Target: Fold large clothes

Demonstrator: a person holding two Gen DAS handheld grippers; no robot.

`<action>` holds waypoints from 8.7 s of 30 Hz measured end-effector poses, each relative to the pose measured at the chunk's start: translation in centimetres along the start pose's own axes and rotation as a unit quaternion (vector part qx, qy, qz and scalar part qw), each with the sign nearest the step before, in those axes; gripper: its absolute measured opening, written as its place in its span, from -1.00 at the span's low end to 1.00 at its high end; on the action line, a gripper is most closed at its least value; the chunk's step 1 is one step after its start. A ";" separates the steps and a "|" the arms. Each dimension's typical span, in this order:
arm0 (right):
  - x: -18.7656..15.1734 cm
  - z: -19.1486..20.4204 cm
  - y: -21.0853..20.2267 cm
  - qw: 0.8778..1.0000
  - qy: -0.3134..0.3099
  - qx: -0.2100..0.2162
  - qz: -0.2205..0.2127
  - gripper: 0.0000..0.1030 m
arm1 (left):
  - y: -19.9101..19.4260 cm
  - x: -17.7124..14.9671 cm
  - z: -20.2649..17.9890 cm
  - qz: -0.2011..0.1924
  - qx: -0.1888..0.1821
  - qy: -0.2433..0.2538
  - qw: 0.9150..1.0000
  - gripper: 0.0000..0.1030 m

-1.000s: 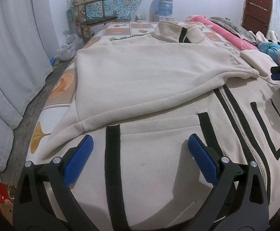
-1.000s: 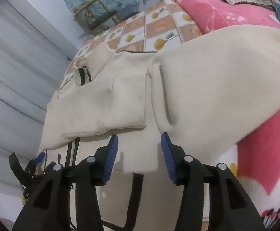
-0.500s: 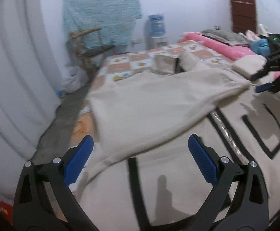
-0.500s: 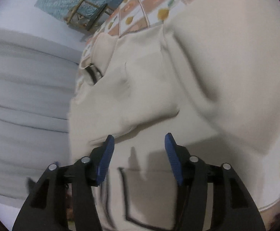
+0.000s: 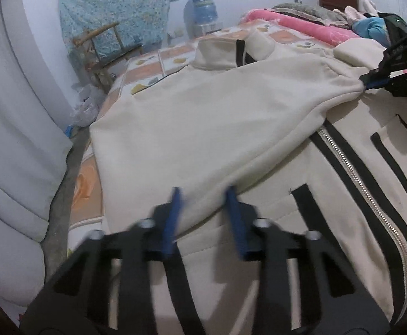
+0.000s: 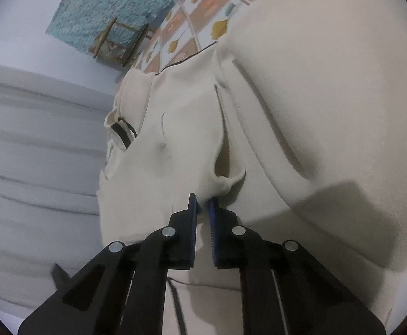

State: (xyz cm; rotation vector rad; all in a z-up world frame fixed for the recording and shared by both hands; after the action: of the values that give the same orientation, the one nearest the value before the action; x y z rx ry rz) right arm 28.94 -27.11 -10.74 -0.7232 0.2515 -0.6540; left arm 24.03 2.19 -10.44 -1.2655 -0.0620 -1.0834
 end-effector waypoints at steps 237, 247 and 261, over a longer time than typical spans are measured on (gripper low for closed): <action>24.5 -6.5 -30.5 0.919 -0.028 -0.152 -0.362 -0.85 | 6.0 9.1 -6.8 0.082 -0.080 -0.110 0.987 0.84; 19.8 3.1 -30.9 0.921 -0.107 -0.098 -0.362 -0.85 | 0.6 9.4 -1.1 0.005 -0.066 -0.165 0.984 0.75; 9.1 20.6 -23.1 0.903 -0.280 -0.044 -0.322 -0.86 | 0.5 1.8 2.0 0.032 -0.078 -0.197 0.977 -0.31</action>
State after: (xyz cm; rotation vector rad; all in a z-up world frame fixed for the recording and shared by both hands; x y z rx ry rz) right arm 34.03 -34.90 20.19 -1.0612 -0.5204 -1.0279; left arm 26.36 2.60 -9.07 -1.6008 -0.2390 -0.7801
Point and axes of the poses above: each gripper's, at about its wrist camera, not at the fingertips, and y roughly the way its jaws point, z to its left, x to its top, the point moved 10 cm from there along y, roughly the way its jaws point, and after that the axes turned 14 degrees about y, right-handed, at the moved point
